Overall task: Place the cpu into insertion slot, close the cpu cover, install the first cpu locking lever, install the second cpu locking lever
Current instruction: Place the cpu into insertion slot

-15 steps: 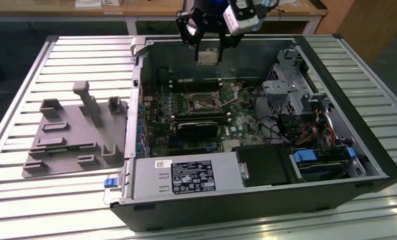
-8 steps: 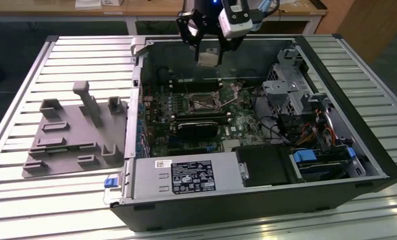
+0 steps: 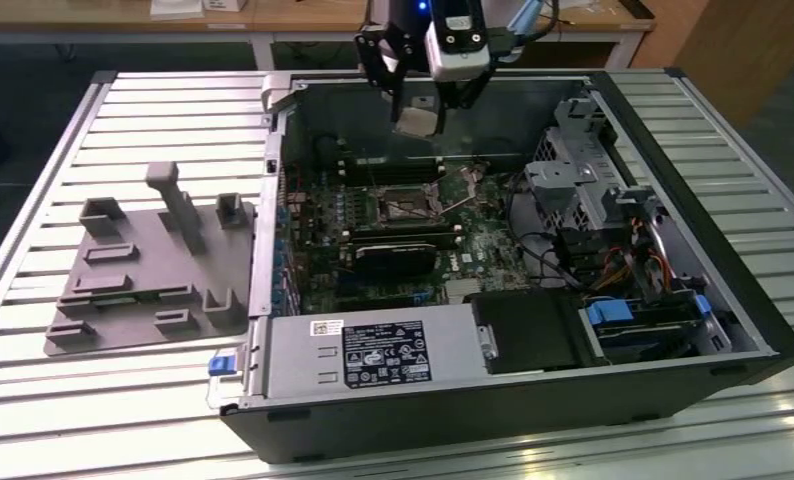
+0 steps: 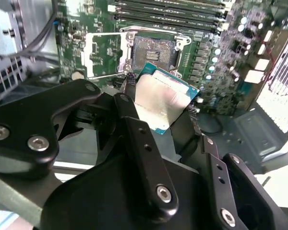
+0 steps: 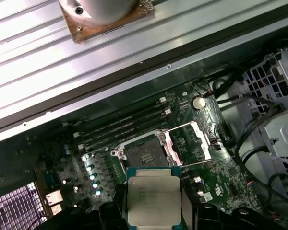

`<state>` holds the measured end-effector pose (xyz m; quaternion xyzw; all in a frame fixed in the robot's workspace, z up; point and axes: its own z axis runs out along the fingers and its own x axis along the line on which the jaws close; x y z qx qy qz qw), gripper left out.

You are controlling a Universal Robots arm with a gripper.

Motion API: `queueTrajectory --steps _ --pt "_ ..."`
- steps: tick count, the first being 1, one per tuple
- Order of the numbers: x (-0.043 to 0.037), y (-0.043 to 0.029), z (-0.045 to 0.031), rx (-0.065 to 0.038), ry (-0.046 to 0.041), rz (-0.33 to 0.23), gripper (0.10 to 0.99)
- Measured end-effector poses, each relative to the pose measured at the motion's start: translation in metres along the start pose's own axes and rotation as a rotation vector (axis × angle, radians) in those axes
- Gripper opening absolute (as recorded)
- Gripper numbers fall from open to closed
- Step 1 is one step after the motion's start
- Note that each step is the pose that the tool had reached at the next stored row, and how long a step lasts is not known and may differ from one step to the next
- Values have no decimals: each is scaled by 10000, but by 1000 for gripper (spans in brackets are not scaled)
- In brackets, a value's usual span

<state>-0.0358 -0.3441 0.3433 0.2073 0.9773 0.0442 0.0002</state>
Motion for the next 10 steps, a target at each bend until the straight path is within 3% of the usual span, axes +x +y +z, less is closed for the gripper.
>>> queueTrajectory --steps 10 --pt "-1 -4 46 -33 -157 1815 537"
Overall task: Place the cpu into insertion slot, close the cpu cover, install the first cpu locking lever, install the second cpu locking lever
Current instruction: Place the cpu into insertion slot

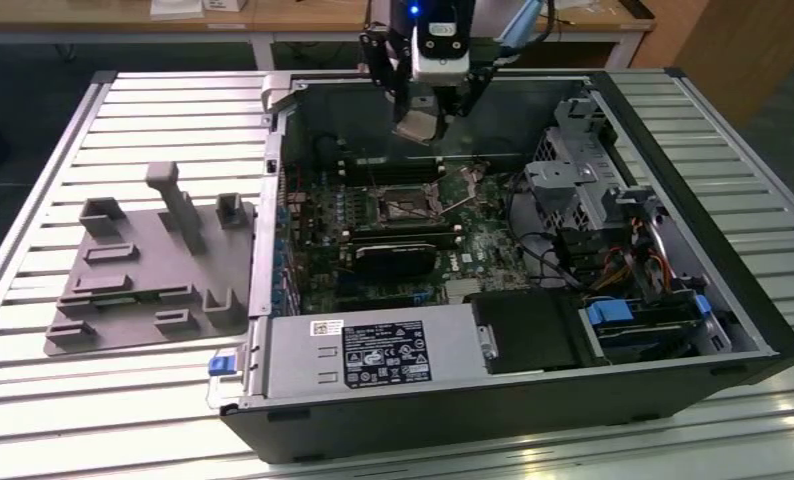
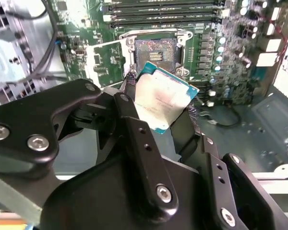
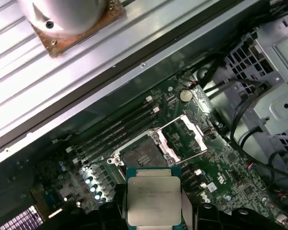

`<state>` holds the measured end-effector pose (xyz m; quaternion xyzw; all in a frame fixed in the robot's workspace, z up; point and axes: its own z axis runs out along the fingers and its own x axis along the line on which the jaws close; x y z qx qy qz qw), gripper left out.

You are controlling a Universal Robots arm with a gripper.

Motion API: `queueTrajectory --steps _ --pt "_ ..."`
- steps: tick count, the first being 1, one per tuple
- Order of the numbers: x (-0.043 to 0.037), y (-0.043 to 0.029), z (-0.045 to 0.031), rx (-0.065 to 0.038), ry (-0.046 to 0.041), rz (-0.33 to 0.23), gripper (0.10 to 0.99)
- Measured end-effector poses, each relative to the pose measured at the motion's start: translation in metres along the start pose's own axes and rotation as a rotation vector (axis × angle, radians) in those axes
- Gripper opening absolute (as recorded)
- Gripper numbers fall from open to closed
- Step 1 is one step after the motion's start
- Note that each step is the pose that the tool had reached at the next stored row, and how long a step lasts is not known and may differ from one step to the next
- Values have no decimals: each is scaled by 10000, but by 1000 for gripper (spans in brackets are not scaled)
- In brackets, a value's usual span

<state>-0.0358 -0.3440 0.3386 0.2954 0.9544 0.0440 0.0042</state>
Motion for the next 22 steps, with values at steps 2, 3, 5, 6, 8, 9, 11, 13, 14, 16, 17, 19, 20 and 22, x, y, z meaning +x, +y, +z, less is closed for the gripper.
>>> queueTrajectory --steps 2,3,5,6,8,9,11,13,14,16,17,19,20,22 --pt "0 -1 10 -6 -32 369 537" --pt "0 -1 15 -10 -48 553 537" --pt "0 -2 24 -16 -79 912 537" --pt "0 -3 30 -20 -95 1090 537" --pt "-1 -4 41 -27 -126 1453 537" --pt "-1 -4 46 -30 -142 1634 537" --pt "-1 -5 56 -36 -173 1992 537" --pt "-1 -6 68 -43 -204 2360 537" --pt "-1 -7 74 -46 -220 2541 537" --pt "-2 -8 86 -52 -251 2898 537" --pt "-2 -8 92 -56 -267 3082 537" --pt "-2 -9 105 -62 -299 3452 537" --pt "-2 -10 111 -66 -315 3631 537" --pt "-2 -11 123 -72 -346 3989 537"
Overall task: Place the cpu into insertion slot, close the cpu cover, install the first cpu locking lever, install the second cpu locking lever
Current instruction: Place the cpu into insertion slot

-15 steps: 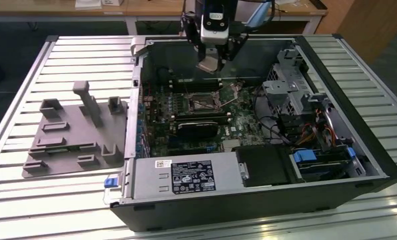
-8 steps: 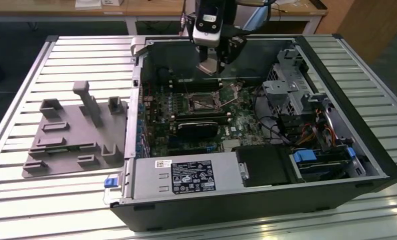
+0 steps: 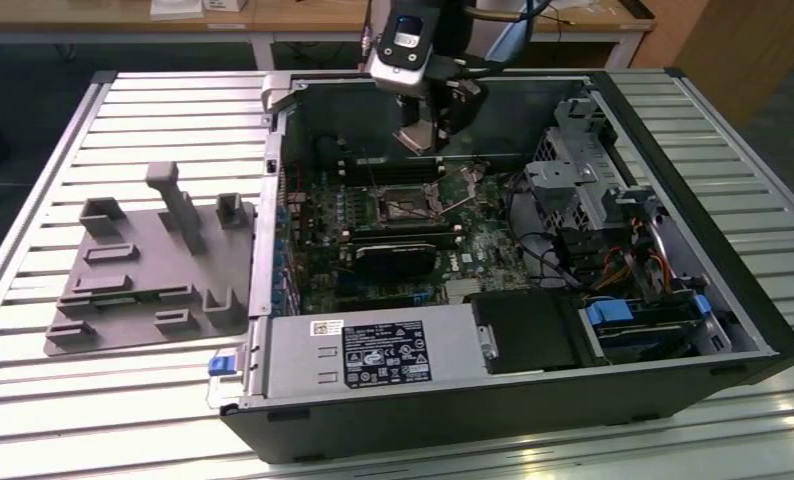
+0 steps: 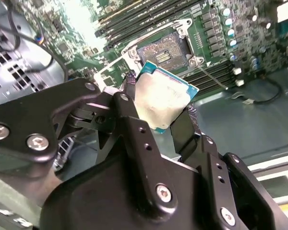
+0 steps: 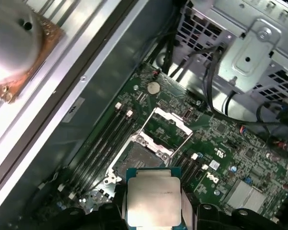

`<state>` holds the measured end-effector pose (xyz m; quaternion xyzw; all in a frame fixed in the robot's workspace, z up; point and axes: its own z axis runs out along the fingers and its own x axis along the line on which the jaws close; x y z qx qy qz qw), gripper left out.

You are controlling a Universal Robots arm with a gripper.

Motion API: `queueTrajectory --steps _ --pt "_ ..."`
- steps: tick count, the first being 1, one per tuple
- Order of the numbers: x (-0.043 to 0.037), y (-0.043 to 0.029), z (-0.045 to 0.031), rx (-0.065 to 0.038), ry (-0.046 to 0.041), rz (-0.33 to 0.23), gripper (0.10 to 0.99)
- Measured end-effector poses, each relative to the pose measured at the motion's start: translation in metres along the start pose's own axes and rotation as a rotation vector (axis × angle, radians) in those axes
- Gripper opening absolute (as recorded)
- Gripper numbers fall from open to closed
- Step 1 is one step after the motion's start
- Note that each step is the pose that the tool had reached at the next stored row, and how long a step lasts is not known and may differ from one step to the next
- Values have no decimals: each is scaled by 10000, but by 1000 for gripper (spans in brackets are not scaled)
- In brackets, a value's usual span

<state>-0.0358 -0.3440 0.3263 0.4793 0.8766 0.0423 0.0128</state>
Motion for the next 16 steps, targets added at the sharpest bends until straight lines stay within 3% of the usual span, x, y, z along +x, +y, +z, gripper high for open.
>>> queueTrajectory --steps 16 --pt "-2 -9 104 -52 -254 2925 537"
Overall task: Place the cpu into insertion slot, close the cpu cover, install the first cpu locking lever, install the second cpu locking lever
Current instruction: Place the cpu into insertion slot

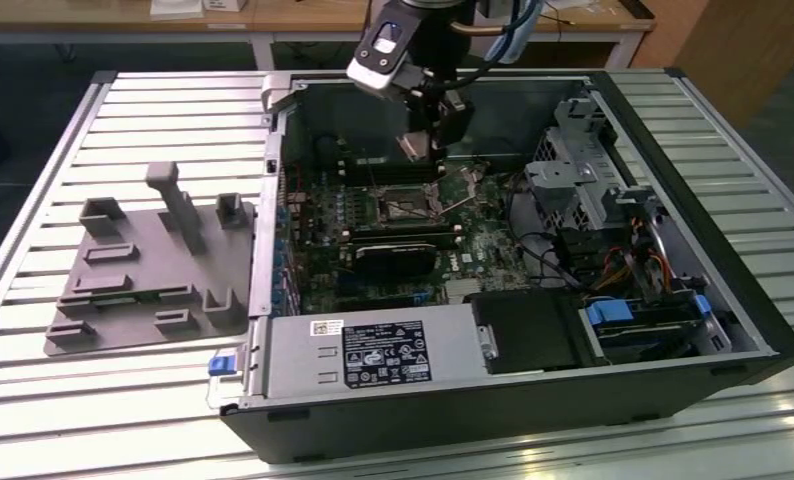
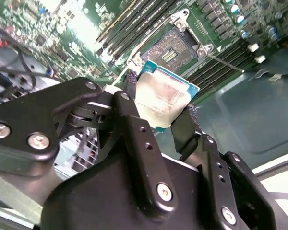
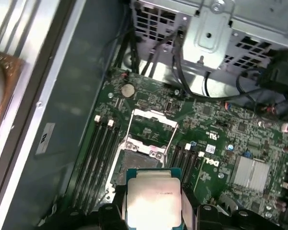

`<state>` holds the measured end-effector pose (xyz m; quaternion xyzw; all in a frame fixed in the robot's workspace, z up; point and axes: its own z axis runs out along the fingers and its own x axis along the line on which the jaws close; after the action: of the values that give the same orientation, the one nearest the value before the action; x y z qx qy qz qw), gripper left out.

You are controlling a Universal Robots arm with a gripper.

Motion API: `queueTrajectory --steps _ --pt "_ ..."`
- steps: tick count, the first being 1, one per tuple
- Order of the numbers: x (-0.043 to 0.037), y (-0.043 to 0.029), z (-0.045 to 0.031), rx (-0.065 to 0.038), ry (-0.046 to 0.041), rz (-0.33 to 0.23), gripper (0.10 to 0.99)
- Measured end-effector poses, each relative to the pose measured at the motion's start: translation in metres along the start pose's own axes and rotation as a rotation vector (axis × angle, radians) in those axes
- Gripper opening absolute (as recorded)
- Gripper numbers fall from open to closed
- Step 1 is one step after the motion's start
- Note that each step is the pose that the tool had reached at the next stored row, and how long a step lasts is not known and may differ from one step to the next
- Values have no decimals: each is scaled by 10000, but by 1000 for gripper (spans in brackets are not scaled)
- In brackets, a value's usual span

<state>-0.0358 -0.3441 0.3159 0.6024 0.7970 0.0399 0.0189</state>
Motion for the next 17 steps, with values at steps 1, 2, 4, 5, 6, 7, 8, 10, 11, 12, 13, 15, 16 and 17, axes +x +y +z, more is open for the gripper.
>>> queueTrajectory --steps 1,2,4,5,6,7,8,10,11,12,13,15,16,17 --pt "0 -1 7 -4 -15 181 537" --pt "0 -1 14 -6 -32 359 537" --pt "0 -2 28 -13 -62 717 537" --pt "-1 -3 35 -17 -78 897 537" --pt "-1 -4 42 -20 -93 1076 537" --pt "-1 -4 49 -22 -109 1255 537" --pt "-1 -5 57 -27 -126 1451 537" --pt "-1 -6 72 -33 -157 1809 537" --pt "-2 -7 80 -37 -172 1987 537" --pt "-1 -9 88 -39 -185 2135 537" --pt "0 -13 94 -40 -195 2239 537" --pt "4 -26 110 -50 -209 2395 537" --pt "7 -36 121 -68 -216 2445 537" --pt "10 -48 130 -93 -222 2476 537"
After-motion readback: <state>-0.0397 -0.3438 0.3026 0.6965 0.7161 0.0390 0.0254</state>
